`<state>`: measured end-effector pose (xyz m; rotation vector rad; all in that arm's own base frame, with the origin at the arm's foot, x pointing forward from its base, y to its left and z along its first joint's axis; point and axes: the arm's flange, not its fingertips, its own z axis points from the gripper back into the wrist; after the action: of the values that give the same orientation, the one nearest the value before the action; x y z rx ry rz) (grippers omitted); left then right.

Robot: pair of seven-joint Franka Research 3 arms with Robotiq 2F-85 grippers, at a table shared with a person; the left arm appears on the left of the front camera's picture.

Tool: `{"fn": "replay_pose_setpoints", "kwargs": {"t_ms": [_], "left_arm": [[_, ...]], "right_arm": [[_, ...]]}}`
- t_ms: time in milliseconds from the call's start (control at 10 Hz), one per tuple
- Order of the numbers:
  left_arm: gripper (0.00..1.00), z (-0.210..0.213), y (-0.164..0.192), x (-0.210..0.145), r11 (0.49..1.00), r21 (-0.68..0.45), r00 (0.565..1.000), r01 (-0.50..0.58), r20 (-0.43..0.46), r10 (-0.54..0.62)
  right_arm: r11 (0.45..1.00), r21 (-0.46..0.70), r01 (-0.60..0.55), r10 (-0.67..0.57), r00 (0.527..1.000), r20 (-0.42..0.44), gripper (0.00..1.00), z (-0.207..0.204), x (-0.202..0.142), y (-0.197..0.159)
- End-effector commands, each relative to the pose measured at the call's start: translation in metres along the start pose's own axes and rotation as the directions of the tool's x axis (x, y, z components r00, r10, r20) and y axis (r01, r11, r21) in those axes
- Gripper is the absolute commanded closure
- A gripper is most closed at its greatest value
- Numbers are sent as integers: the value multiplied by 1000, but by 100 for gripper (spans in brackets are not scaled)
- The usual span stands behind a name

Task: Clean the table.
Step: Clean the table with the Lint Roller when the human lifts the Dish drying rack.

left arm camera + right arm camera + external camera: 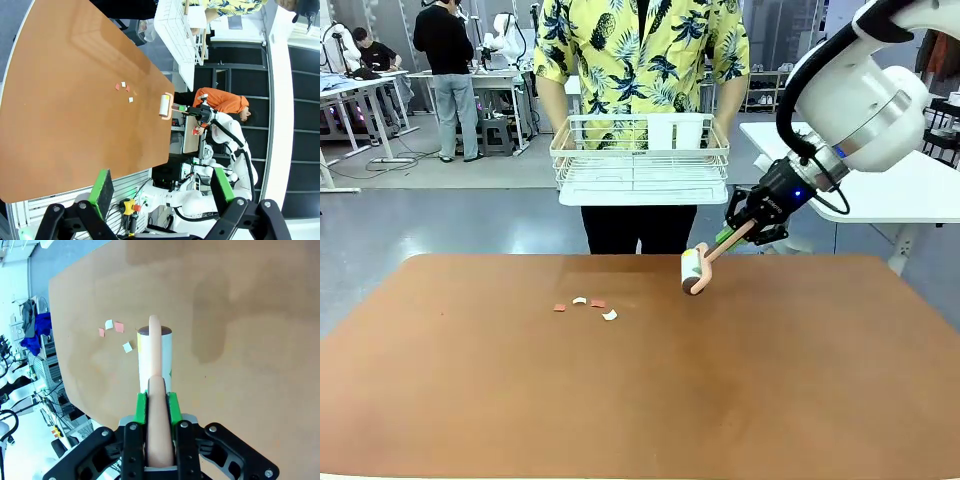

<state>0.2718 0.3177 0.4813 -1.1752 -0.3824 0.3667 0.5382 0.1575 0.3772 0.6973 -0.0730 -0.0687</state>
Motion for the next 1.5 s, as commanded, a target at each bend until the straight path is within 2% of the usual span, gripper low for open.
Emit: {"fn": "replay_pose_setpoints", "kwargs": {"t_ms": [0,100,200,500,1000,1400], "left_arm": [[0,1,1,-3,1000,-9,1000,16,6,-16],[0,1,1,-3,1000,-9,1000,16,6,-16],[0,1,1,-3,1000,-9,1000,16,6,-16],[0,1,1,-3,1000,-9,1000,16,6,-16],[0,1,1,-3,1000,-9,1000,16,6,-16],[0,1,1,-3,1000,-9,1000,16,6,-16]], "right_arm": [[1000,4,16,-17,999,35,79,-8,0,2],[999,-35,11,-10,999,42,79,-18,-3,5],[1000,-23,13,-12,999,39,79,-27,-5,7],[999,-30,23,-23,999,-24,79,-56,-5,0],[999,-24,39,-40,999,-28,79,-85,-23,-11],[998,-38,54,-55,998,-34,79,-93,-21,-17]]}}
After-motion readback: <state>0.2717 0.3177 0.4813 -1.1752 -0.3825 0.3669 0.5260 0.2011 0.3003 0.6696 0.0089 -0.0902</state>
